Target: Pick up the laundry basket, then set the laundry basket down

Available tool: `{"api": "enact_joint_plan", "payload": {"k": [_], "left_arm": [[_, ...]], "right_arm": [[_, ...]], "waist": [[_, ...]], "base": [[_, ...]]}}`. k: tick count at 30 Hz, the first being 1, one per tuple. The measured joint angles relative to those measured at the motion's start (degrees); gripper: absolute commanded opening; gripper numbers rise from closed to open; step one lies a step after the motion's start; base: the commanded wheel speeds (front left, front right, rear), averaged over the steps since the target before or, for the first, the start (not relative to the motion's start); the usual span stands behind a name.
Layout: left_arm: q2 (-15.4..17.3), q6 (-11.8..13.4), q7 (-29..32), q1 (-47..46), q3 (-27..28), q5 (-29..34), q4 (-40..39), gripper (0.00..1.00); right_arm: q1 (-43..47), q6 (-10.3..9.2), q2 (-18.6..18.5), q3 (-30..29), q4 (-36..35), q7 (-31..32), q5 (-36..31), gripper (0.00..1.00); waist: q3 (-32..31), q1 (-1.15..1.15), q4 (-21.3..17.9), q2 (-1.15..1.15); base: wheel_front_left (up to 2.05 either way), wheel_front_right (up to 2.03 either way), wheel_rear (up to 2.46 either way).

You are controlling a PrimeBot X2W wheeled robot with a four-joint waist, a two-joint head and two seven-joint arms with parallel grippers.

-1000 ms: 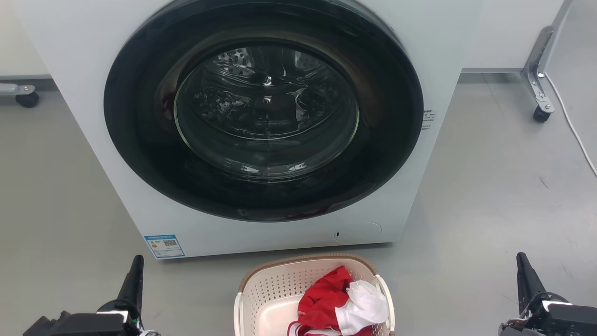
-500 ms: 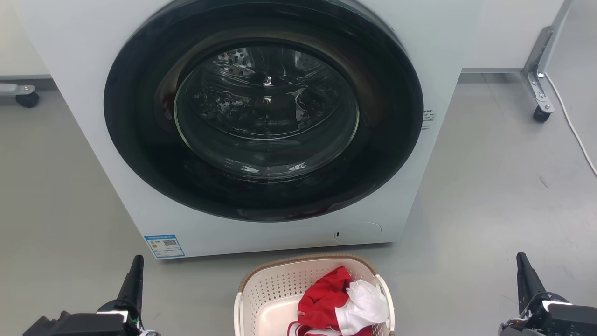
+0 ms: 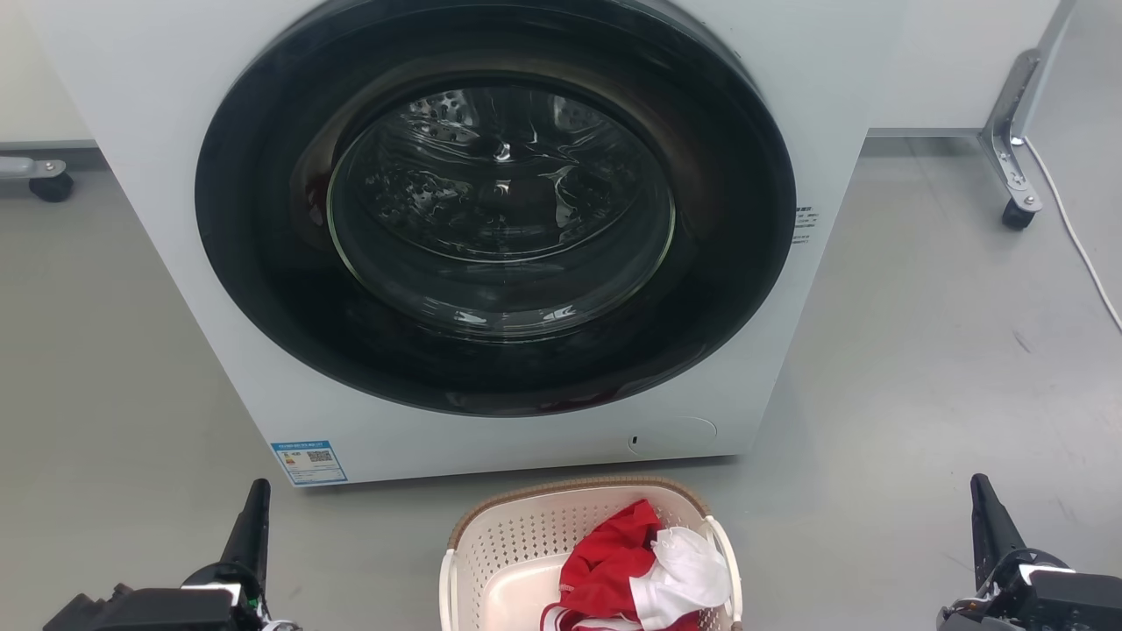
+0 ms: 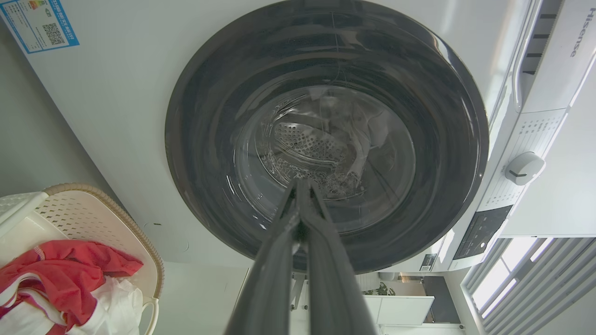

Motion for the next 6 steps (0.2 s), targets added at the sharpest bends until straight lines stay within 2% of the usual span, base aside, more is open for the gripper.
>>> {"api": "enact_joint_plan", "payload": {"k": [6], "left_arm": [[0.0,0.0,0.0,0.0,0.0,0.0,0.0,0.0]], "right_arm": [[0.0,0.0,0.0,0.0,-0.01,0.0,0.0,0.0]], "waist": [[0.0,0.0,0.0,0.0]], "base": [[0.0,0.0,0.0]]}}
